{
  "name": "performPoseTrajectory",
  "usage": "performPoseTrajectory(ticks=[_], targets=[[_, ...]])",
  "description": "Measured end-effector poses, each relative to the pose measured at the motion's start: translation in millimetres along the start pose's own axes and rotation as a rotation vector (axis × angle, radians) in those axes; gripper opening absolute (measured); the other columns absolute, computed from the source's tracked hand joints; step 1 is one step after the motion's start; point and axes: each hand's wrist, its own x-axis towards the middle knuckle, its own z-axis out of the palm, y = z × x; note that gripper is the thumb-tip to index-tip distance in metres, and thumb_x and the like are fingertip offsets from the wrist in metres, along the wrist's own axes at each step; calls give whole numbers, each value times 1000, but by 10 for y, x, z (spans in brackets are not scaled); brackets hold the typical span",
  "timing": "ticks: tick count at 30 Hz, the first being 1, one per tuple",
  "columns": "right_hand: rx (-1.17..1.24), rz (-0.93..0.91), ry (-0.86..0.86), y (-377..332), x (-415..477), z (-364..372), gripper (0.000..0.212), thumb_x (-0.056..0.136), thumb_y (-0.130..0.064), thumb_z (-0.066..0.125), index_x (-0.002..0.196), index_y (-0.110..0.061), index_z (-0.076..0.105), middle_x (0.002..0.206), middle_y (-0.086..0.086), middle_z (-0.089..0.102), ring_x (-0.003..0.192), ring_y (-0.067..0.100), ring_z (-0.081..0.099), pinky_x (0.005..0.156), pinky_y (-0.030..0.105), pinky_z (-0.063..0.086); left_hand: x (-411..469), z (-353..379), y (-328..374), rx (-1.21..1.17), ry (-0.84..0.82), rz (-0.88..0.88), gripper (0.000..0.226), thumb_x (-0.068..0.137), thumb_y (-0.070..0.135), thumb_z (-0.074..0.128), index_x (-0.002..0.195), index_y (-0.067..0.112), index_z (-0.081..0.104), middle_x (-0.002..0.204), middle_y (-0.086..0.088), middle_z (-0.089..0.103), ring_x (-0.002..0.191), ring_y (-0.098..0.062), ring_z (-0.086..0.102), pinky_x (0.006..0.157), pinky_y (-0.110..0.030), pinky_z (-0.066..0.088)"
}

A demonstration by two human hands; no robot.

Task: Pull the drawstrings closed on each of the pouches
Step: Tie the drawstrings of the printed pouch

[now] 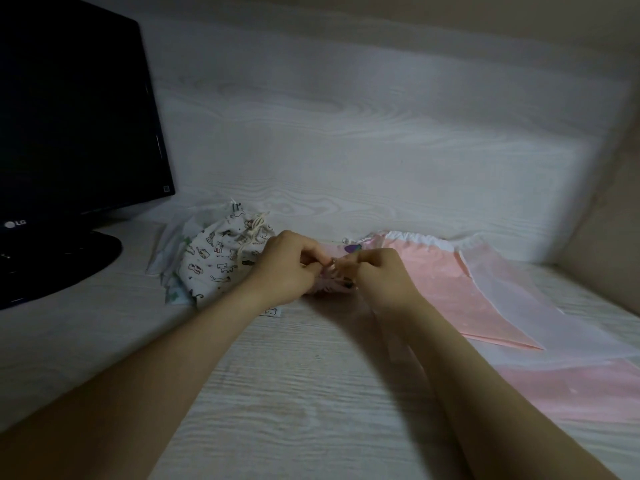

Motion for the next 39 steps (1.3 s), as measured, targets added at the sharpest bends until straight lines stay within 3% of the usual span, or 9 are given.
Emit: performPoseTrajectory(ticks=[5, 8, 12, 19, 22, 25, 31, 36, 39], targets=[[39, -27, 29, 15, 11, -6, 29, 93, -5, 66, 68, -10, 79, 73, 12, 77, 71, 18, 70, 73, 35, 56, -31, 32, 16, -72, -96, 34, 10, 93, 22, 79, 84, 26, 80, 83, 9, 78, 79, -13, 75, 78, -38, 63], [9, -35, 56, 64, 54, -1, 23, 91, -14, 69, 70, -10, 78, 73, 7, 77, 74, 20, 70, 77, 40, 58, 9, -3, 41, -6, -9, 15, 13, 94, 25, 75, 82, 21, 77, 91, 11, 73, 86, -8, 70, 80, -33, 58], [-3, -51, 76, 83, 74, 3, 24, 90, -20, 73, 69, -9, 76, 67, 9, 70, 68, 14, 61, 73, 37, 50, 46, -80, 131, -124, 14, -146, 38, 96, 27, 57, 77, -6, 57, 81, -8, 59, 75, -18, 55, 73, -35, 41], [-192, -185, 56, 44, 62, -25, 38, 100, -36, 61, 75, -10, 72, 58, -3, 59, 63, 8, 55, 68, 36, 48, 27, -153, 256, -577, 68, -364, 29, 101, 14, 48, 78, 3, 62, 70, -14, 63, 55, -23, 59, 47, -28, 49], [-423, -250, 130, 31, 82, -83, 27, 103, -36, 60, 87, -23, 76, 75, -13, 72, 81, 8, 68, 77, 34, 51, 40, -184, 248, -644, 183, -414, 24, 100, 13, 48, 79, 4, 57, 65, -10, 61, 48, -20, 58, 43, -25, 47], [-540, -210, 230, 41, 102, -120, 28, 99, -46, 60, 91, -26, 78, 90, -9, 76, 92, 21, 68, 91, 48, 52, 68, -214, 197, -578, 249, -407, 30, 98, 17, 48, 68, 16, 45, 51, 1, 42, 43, -16, 37, 48, -25, 33], [-305, -205, 399, -49, 25, -163, 21, 97, -20, 60, 86, -15, 77, 78, -4, 75, 82, 17, 71, 72, 27, 50, 78, -253, 172, -413, 158, -484, 35, 94, 21, 49, 64, 25, 30, 52, 5, 26, 41, -13, 21, 47, -22, 20], [79, -41, 263, -3, 65, -80, 21, 95, -25, 52, 91, -9, 66, 73, 9, 77, 80, 27, 77, 87, 54, 61, 36, -300, 213, -378, -72, -489, 37, 92, 22, 48, 54, 23, 46, 53, 3, 26, 45, -14, 18, 51, -26, 16], [227, -10, 239, -9, 74, -59, 21, 88, -21, 51, 89, -3, 62, 74, 20, 75, 80, 36, 77, 82, 55, 61, -6, -325, 222, -366, -249, -512, 42, 95, 28, 42, 83, 3, 74, 53, 0, 39, 45, -15, 31, 49, -26, 28]])
